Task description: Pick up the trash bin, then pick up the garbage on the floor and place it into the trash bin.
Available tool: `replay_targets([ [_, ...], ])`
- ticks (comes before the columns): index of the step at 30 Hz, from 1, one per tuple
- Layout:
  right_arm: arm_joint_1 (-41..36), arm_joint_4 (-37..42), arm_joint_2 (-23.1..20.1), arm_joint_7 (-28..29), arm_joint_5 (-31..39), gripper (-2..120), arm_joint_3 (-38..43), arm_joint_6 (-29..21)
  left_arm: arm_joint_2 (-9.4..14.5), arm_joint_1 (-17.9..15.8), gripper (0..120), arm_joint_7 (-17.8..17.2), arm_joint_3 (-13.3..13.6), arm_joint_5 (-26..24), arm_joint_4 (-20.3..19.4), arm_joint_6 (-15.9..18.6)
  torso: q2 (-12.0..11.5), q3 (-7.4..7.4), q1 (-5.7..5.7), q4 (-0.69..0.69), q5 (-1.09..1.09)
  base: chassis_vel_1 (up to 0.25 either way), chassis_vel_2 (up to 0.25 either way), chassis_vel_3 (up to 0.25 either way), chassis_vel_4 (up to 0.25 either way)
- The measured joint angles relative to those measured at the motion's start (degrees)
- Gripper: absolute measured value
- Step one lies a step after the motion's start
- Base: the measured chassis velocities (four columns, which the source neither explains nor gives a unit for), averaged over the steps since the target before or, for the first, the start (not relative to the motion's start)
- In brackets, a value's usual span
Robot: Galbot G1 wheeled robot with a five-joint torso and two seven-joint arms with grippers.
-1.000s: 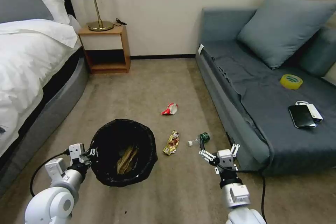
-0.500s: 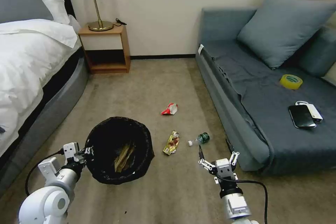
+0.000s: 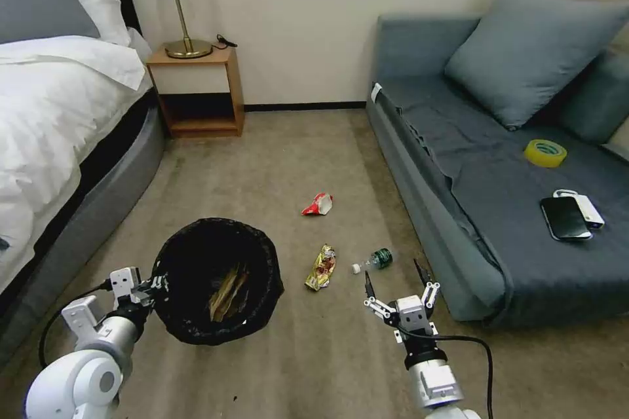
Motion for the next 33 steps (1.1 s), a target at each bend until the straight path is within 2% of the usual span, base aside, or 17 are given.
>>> replay_targets([
  [33,2.4,-3.5,-0.2,-0.4,0.8,100,-2.1,0.3,0.8,0.0,3,0.9,-1.5,-0.5,1.0,-0.8,0.0,0.00,0.01,0.00,0.00,-0.102,0.100,0.105,-0.102],
])
